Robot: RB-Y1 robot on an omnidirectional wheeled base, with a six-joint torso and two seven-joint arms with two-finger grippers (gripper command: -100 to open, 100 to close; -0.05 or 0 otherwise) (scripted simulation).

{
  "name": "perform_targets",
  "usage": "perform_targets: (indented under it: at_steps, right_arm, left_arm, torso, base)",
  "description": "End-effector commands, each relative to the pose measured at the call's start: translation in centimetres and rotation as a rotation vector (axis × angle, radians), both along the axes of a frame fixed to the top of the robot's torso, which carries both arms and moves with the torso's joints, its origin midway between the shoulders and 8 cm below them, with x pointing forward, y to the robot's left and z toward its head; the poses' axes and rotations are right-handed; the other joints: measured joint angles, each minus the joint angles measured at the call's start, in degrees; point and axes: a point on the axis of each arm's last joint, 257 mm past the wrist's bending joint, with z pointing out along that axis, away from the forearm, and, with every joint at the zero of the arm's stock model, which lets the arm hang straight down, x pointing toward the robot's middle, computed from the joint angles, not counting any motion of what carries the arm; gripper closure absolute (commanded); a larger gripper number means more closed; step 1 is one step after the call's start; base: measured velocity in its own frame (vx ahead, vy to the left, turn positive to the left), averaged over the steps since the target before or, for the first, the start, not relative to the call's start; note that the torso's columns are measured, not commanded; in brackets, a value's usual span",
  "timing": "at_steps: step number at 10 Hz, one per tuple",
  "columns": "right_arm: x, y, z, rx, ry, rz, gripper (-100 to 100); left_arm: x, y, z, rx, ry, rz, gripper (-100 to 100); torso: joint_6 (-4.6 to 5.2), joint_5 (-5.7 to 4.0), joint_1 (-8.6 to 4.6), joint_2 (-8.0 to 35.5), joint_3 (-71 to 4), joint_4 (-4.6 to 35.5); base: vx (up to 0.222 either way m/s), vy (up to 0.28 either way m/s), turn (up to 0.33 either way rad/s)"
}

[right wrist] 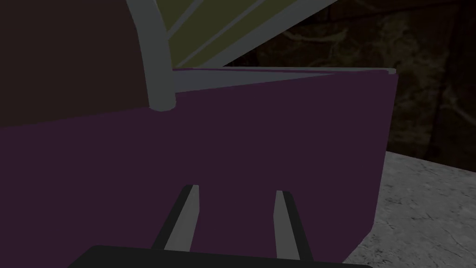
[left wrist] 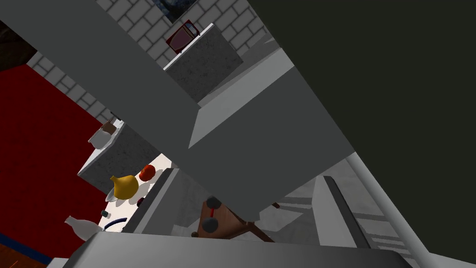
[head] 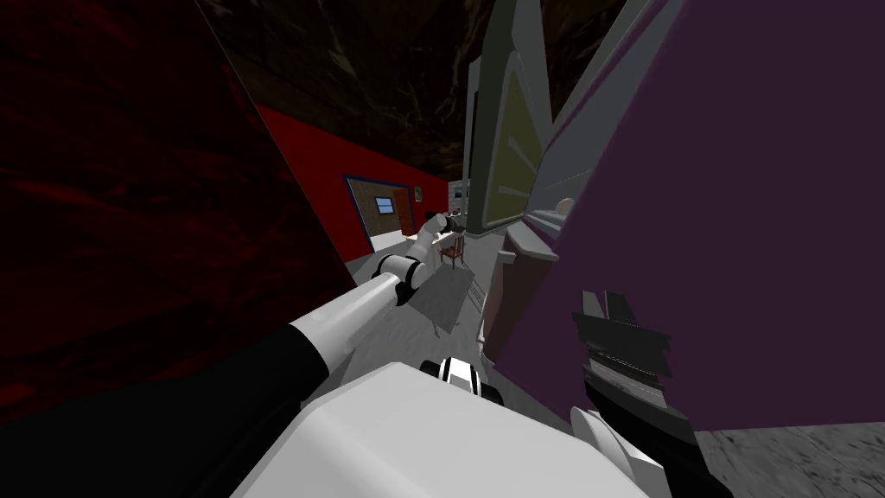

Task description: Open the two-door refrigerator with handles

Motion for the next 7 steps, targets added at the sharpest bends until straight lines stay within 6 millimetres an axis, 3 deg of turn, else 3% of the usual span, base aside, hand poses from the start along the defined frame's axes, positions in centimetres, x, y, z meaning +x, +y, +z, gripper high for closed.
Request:
perform_targets:
  at_steps: [1,4,5,7]
  right_arm:
    - [0.0,0.0,0.0,0.000,0.000,0.000,0]
    - [0.0,0.0,0.0,0.000,0.000,0.000,0]
    - [0.0,0.0,0.0,0.000,0.000,0.000,0]
    - [0.0,0.0,0.0,0.000,0.000,0.000,0]
  left_arm:
    - [-1.5,-4.4,1.6,0.005,-0.029,-0.071,100]
    - [-1.6,-4.5,1.7,-0.006,-0.027,-0.078,100]
    - [-2.9,-7.6,1.6,-0.007,-0.024,-0.135,100]
    - [-3.2,-8.3,1.4,-0.002,-0.020,-0.150,100]
  torso:
    - [-0.09,0.06,0.34,-0.09,-0.01,0.18]
    - [-0.14,0.02,-0.05,0.25,0.19,0.02]
    - [-0.04,0.01,-0.03,0.25,0.19,0.05]
    - [-0.06,0.23,0.65,-0.12,-0.05,0.06]
  base:
    - [0.156,0.191,0.101]
    - [0.025,0.034,-0.011]
    - [0.096,0.137,0.210]
    - [0.123,0.139,0.013]
